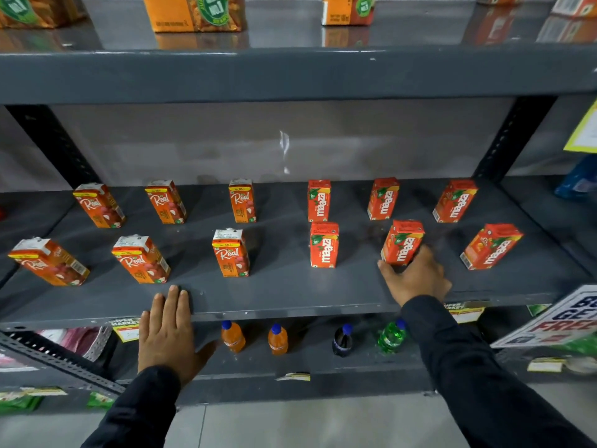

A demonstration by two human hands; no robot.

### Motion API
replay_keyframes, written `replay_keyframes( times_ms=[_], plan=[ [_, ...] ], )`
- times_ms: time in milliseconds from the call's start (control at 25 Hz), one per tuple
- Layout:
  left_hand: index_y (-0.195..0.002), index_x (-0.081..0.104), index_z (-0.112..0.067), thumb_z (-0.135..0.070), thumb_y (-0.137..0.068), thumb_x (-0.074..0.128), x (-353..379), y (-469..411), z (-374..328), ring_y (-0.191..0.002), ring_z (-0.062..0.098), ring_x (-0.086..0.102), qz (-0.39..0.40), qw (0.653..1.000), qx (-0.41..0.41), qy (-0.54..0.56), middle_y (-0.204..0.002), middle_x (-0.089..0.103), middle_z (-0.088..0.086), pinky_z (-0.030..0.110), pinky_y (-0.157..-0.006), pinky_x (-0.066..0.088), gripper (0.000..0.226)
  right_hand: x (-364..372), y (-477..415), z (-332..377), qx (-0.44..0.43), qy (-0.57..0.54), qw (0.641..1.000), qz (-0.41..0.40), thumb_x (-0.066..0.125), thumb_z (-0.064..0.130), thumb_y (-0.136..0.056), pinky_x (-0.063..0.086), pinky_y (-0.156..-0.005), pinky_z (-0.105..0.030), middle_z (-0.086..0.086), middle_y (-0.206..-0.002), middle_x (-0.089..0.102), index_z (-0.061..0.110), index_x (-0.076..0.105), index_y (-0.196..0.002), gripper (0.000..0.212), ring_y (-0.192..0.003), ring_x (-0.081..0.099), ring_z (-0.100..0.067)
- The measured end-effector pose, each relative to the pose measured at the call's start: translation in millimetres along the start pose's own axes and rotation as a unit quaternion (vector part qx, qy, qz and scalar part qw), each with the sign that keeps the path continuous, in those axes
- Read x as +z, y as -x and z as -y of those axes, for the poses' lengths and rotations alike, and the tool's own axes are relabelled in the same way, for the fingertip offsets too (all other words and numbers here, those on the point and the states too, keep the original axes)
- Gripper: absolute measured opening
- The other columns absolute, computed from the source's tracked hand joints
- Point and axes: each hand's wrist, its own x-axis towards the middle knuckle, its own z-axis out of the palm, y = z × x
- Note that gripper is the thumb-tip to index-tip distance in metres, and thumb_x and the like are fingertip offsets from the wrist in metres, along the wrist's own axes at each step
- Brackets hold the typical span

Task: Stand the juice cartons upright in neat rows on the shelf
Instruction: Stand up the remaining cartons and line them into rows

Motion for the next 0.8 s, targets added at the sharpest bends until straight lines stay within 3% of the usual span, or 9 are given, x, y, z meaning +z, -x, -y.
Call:
replay_keyframes(
  times_ms=[200,400,520,600,640,800],
  plan=[
    [-0.143,0.022,-0.005,-0.059,-0.059,0.075,-2,1,-3,-0.14,0.039,0.018,-0.002,1.0,-0.005,0.002,-0.154,0.024,0.017,0.058,-0.111,0.02,0.113,11,-3,-7,-0.008,0.024,1.0,-0.013,0.07,0.054,-0.061,0.037,-0.087,-0.048,-0.011,-0.106,0.067,0.018,0.048,-0.103,0.059,-0.104,0.055,-0.038],
    [-0.143,0.023,-0.005,-0.06,-0.059,0.076,-3,0,-4,-0.14,0.04,0.018,-0.006,1.0,-0.006,-0.001,-0.153,0.025,0.018,0.059,-0.111,0.021,0.113,4,3,-3,-0.009,-0.013,0.999,-0.035,0.074,0.054,-0.062,0.035,-0.092,-0.051,-0.014,-0.122,0.06,0.016,0.042,-0.124,0.079,-0.114,0.05,-0.038],
    [-0.143,0.022,-0.004,-0.059,-0.059,0.075,-2,0,-4,-0.14,0.04,0.018,-0.006,1.0,-0.01,0.0,-0.153,0.024,0.017,0.058,-0.112,0.02,0.113,6,44,9,-0.13,-0.133,0.977,-0.104,0.074,0.047,-0.062,0.039,-0.086,-0.05,-0.012,-0.109,0.059,0.019,0.047,-0.116,0.067,-0.102,0.053,-0.036],
    [-0.143,0.022,-0.005,-0.058,-0.06,0.075,-3,0,-6,-0.14,0.039,0.017,-0.005,1.0,-0.013,-0.003,-0.154,0.024,0.017,0.058,-0.112,0.019,0.112,20,80,30,-0.2,-0.166,0.965,-0.028,0.078,0.044,-0.062,0.044,-0.084,-0.048,-0.009,-0.111,0.057,0.018,0.045,-0.12,0.072,-0.1,0.056,-0.031],
    [-0.143,0.022,-0.004,-0.057,-0.06,0.075,-3,1,-6,-0.14,0.04,0.017,-0.004,1.0,-0.012,-0.004,-0.154,0.024,0.017,0.058,-0.112,0.019,0.112,27,89,44,-0.196,-0.167,0.966,0.013,0.079,0.047,-0.061,0.046,-0.086,-0.047,-0.008,-0.115,0.056,0.017,0.043,-0.125,0.078,-0.104,0.055,-0.029],
    [-0.145,0.019,-0.006,-0.058,-0.06,0.075,-4,1,-3,-0.141,0.038,0.014,0.009,1.0,-0.005,-0.004,-0.155,0.02,0.016,0.057,-0.113,0.016,0.114,48,85,89,-0.081,-0.079,0.991,0.071,0.072,0.068,-0.055,0.039,-0.094,-0.046,-0.005,-0.123,0.055,0.016,0.039,-0.127,0.095,-0.114,0.052,-0.027]
  ],
)
